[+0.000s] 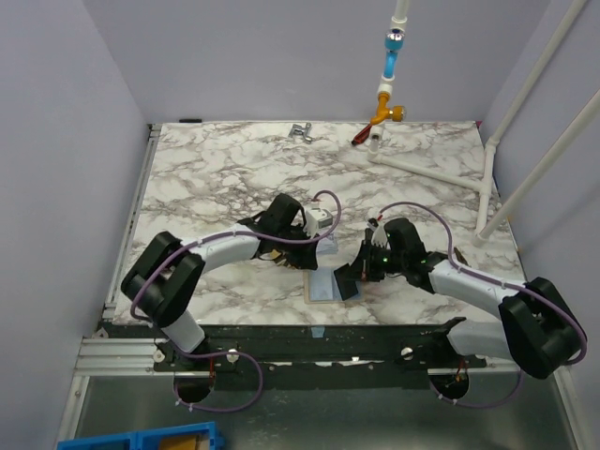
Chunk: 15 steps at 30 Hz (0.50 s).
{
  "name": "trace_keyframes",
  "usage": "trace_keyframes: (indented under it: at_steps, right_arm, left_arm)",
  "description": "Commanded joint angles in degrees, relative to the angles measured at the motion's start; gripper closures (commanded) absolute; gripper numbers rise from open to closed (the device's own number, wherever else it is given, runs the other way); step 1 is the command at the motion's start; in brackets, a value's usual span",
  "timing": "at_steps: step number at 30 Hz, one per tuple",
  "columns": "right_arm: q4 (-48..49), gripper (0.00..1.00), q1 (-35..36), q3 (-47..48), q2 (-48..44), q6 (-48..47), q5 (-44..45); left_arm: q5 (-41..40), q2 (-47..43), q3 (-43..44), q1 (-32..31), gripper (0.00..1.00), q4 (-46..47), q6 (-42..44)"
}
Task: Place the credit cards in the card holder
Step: Insert the credit card into the card holder.
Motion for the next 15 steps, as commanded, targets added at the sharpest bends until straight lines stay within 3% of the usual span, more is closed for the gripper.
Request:
trace_keyframes:
  at_steps: [1, 4, 9, 15]
  right_arm:
    - [2.4, 0.99, -0.4, -1.5, 0.6, -0.3, -1.2]
    - [3.5, 0.99, -0.7, -2.8, 1.0, 0.0, -1.8]
    - [4.7, 0.99, -1.1, -2.8, 2.4, 0.1, -2.1]
    - [6.0, 0.99, -1.8, -0.8, 6.6, -0.3, -3.2]
  left_arm:
    - [3.7, 7.3, 2.3, 1.1, 1.00, 4.5, -1.8]
    - [3.4, 6.4, -0.7, 1.1, 0.98, 6.5, -2.1]
    - [-0.3, 2.6, -3.6, 1.1, 0.81, 5.4, -3.5]
    - [-2.4, 1.0, -2.4, 1.0, 0.75, -0.6, -1.5]
